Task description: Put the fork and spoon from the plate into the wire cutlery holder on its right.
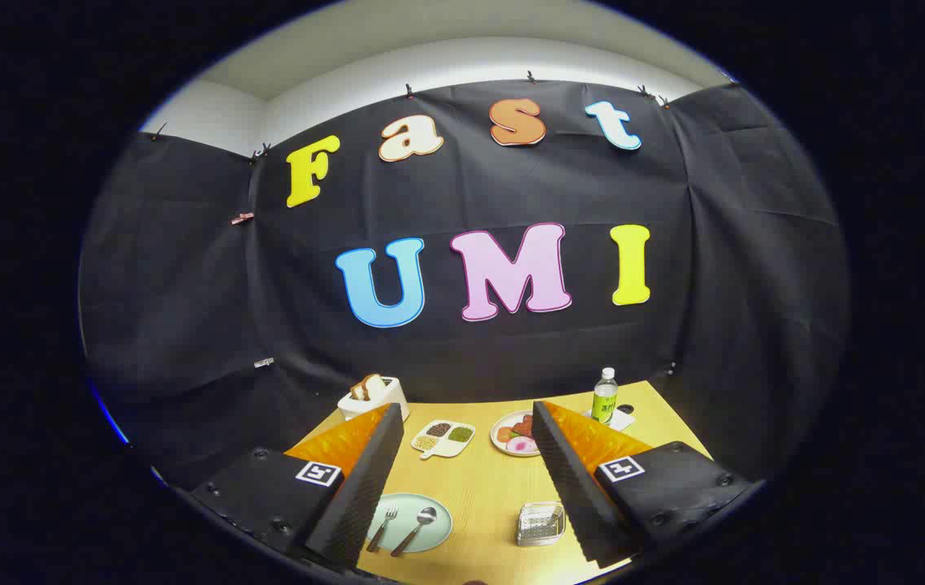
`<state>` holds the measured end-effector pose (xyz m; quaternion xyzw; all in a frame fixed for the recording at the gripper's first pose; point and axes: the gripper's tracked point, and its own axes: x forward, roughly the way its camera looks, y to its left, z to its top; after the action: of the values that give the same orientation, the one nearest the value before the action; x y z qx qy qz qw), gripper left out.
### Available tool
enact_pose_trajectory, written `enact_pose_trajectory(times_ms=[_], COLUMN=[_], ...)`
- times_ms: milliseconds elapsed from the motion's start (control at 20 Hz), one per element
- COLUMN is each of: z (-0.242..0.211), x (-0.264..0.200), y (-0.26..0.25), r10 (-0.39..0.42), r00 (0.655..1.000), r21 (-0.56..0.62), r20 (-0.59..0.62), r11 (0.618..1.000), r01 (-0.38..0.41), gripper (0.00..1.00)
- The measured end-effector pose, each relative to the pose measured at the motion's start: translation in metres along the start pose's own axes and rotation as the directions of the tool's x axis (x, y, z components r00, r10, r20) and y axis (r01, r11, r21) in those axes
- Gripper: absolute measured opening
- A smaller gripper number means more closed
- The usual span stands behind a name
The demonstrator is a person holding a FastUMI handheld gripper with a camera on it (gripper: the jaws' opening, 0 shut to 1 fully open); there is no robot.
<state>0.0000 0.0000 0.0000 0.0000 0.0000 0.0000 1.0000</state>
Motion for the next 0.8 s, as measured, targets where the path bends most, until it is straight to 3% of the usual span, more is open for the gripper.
enact_pose_trajectory(times_ms=[300, 800], z=[-0.005, -0.046], x=[-0.002, 0.009], y=[-0.012, -0.003], r10=[-0.027, -0.017], r00=[1.000, 0.997], r21=[0.025, 0.045], r20=[0.012, -0.079], r11=[0.999, 0.999], r01=[0.027, 0.021], gripper=[0.99, 0.99])
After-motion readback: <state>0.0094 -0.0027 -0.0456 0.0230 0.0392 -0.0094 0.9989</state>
